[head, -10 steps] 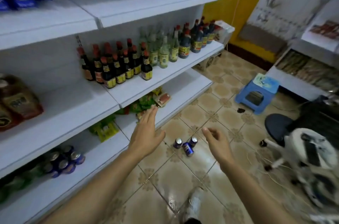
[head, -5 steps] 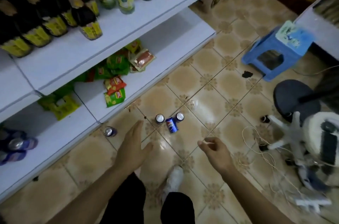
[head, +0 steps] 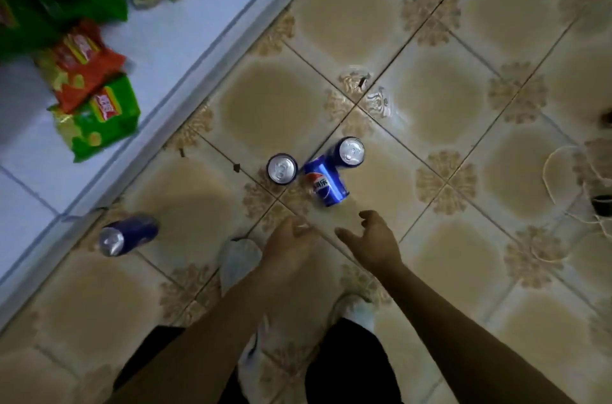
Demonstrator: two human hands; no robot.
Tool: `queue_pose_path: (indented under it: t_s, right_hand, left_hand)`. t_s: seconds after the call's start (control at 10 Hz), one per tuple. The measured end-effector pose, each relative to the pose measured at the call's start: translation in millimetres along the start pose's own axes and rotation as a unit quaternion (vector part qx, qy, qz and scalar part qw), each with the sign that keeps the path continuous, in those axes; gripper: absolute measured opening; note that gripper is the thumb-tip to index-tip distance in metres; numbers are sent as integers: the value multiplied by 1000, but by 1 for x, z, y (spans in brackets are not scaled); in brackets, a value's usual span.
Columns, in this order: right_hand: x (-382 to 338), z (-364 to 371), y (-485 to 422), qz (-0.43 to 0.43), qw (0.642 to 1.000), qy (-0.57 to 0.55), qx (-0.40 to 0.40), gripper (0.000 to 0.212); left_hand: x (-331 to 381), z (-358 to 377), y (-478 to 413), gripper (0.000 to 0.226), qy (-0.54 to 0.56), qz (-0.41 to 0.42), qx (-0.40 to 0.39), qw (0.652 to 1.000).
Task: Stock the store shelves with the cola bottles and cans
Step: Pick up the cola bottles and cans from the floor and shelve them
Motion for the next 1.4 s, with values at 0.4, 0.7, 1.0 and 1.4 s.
queue_pose_path:
  t_s: [0.4,0.7,1.0,1.4]
  right_hand:
    - [-27,30,-123,-78,993,69,56,71]
    - [-81,-52,130,-120,990,-69,25,48]
    - [-172,-165,395,-295,953,-38,55,55]
    - [-182,-241,589,-321,844,-354,-244,59]
  left_hand:
    - [-17,14,-100,7,18,16,-8,1000]
    - [39,0,103,34,121,22,-44,991]
    - [144,-36,362,44,211,132,13,968]
    - [181,-63,636,78,558,328,-141,749]
Point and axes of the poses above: each hand's wrist, its own y-axis away from the middle knuckle, its own z-axis out of the palm, x = y × z, the point moved 6 cm from there along -y, towards the middle knuckle, and after that the axes turned 6 degrees about -x, right-handed, at the moved point
